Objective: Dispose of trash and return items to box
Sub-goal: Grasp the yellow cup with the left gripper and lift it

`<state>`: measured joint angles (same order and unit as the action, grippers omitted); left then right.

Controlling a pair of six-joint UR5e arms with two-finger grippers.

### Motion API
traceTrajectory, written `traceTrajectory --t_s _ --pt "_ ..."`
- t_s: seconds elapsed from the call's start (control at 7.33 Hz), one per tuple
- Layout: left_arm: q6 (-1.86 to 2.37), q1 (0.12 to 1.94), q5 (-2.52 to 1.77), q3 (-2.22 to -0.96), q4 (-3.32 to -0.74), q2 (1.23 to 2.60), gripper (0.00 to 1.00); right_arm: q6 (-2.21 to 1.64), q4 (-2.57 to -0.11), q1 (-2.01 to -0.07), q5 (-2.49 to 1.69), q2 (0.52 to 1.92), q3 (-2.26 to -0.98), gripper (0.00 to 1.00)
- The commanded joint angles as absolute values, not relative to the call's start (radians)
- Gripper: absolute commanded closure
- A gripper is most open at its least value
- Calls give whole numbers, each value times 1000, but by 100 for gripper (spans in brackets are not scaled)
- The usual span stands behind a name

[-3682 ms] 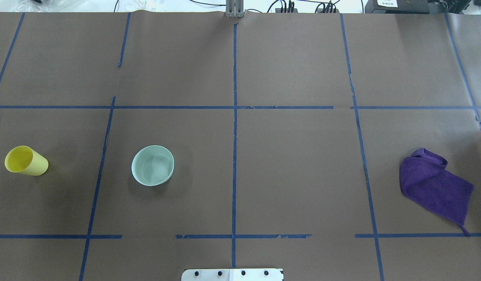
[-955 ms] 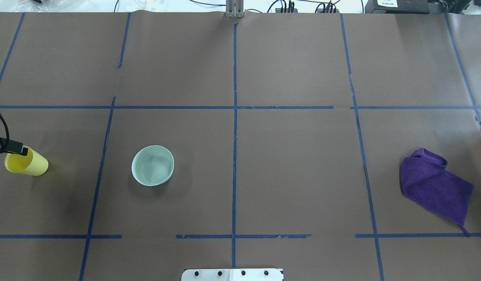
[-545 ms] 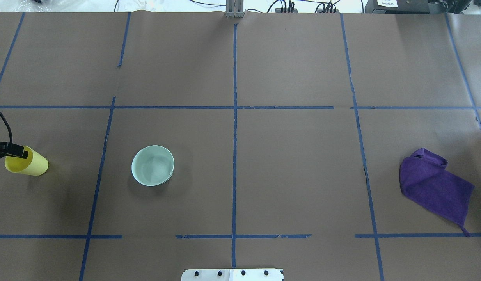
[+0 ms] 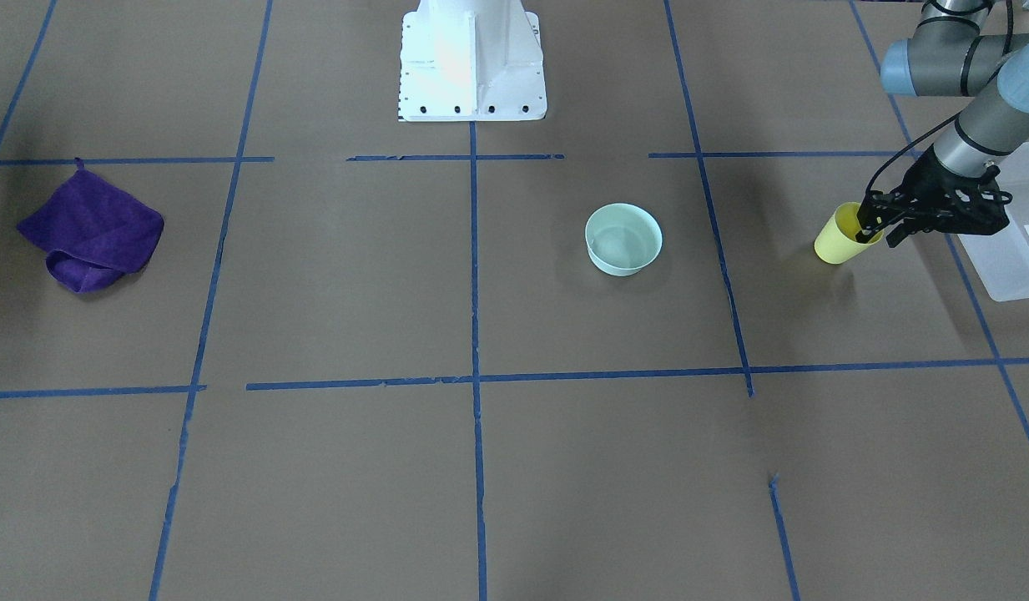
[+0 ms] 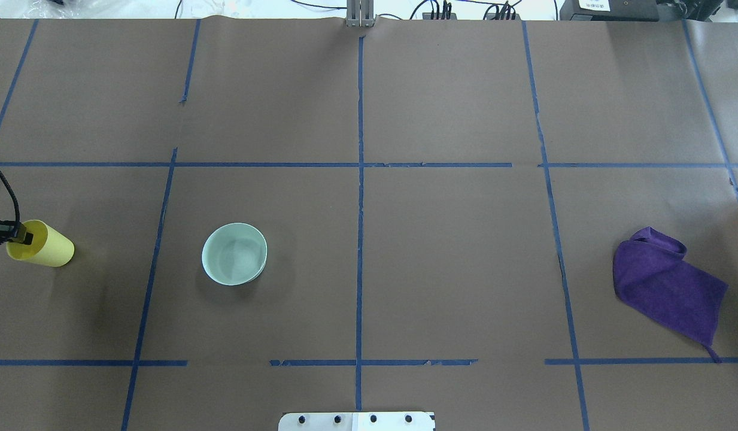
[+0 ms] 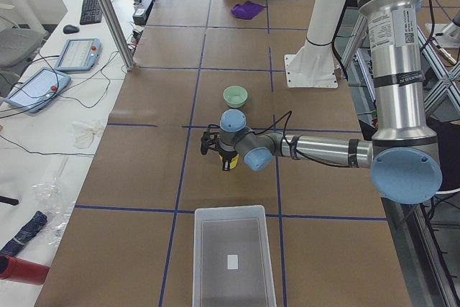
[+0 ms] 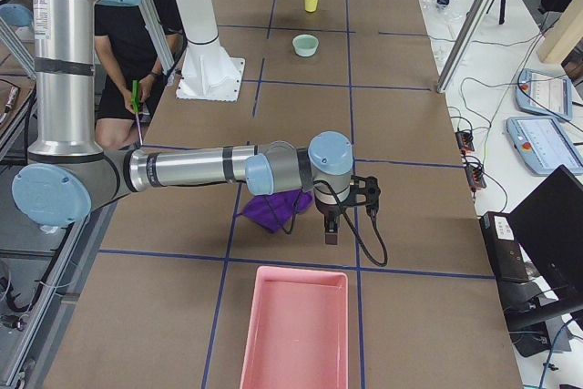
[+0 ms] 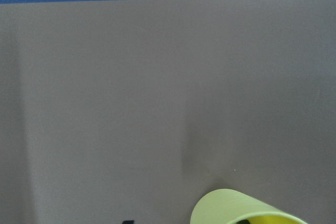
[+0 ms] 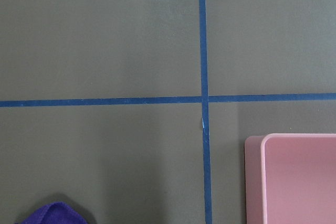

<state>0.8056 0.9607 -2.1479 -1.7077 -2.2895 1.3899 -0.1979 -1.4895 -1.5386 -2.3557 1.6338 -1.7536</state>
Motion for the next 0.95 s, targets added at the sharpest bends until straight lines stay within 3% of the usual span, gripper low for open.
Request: traceTrajectory --t_s 0.0,0.27,0.68,0.82 --pt "808 962 -2149 -1713 -2289 1388 100 -198 -1489 -1539 -2355 1634 -1755 0" --pt "808 982 -2163 -1793 -2272 1381 100 -198 -1491 -1536 -2356 1635 -1753 0" --pt "728 1092 -2163 -1980 -2001 1400 100 -198 -1486 -1496 -2353 1637 -1755 0" --pt "598 1186 -2163 -1986 -1924 1404 100 -198 -1486 -1482 -2353 1637 -1756 0"
